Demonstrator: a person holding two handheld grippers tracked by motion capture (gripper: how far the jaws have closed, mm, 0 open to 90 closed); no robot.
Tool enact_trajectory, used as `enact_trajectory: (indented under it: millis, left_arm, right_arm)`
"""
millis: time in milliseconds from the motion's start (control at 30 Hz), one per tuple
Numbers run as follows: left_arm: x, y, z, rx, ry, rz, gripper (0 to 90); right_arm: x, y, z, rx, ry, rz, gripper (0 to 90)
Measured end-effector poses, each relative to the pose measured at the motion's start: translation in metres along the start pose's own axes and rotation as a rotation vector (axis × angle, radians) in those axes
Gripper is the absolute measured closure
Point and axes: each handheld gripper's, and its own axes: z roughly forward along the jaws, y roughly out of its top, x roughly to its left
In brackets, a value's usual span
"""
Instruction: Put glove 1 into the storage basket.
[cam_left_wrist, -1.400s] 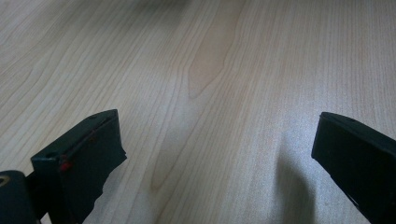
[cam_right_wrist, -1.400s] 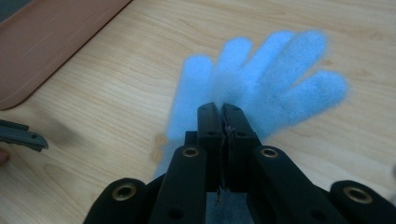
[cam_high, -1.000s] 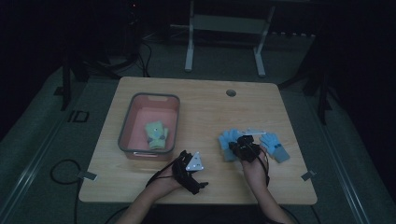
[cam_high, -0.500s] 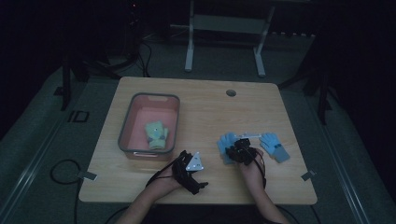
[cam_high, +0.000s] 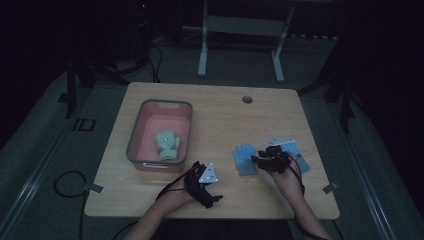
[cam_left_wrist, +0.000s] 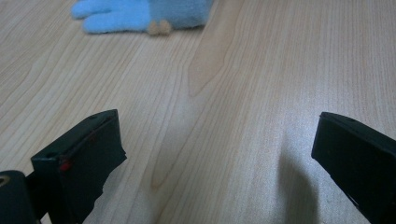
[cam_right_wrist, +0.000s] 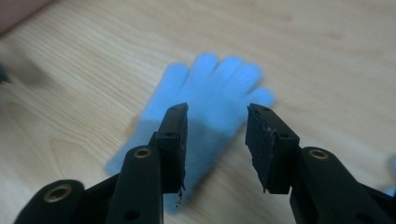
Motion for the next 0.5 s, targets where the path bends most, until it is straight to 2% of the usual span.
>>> enact_trajectory:
  millis: [67, 100, 167, 433, 467, 500]
  left_arm:
    - [0.0, 0.0, 0.0, 0.0, 0.017, 0.003, 1.9]
    - [0.0, 0.0, 0.0, -0.003, 0.018, 0.006, 1.9]
    - [0.0, 0.0, -0.001, -0.01, 0.013, 0.001, 1.9]
    - [0.0, 0.0, 0.0, 0.004, 0.0, 0.005, 1.9]
    - [0.0, 0.0, 0.0, 0.004, 0.0, 0.005, 1.9]
    - [0.0, 0.0, 0.0, 0.002, 0.001, 0.006, 1.9]
  right_arm:
    - [-0.012, -0.001, -0.011, -0.018, -0.014, -0.02, 61.9]
    - [-0.018, -0.002, -0.016, -0.027, -0.007, -0.039, 62.8]
    - [-0.03, -0.005, -0.024, -0.031, -0.027, -0.074, 65.0]
    - [-0.085, -0.019, -0.047, -0.03, -0.036, -0.088, 66.4]
    - [-0.085, -0.019, -0.047, -0.03, -0.036, -0.088, 66.4]
    - [-0.092, -0.019, -0.049, -0.03, -0.035, -0.091, 66.4]
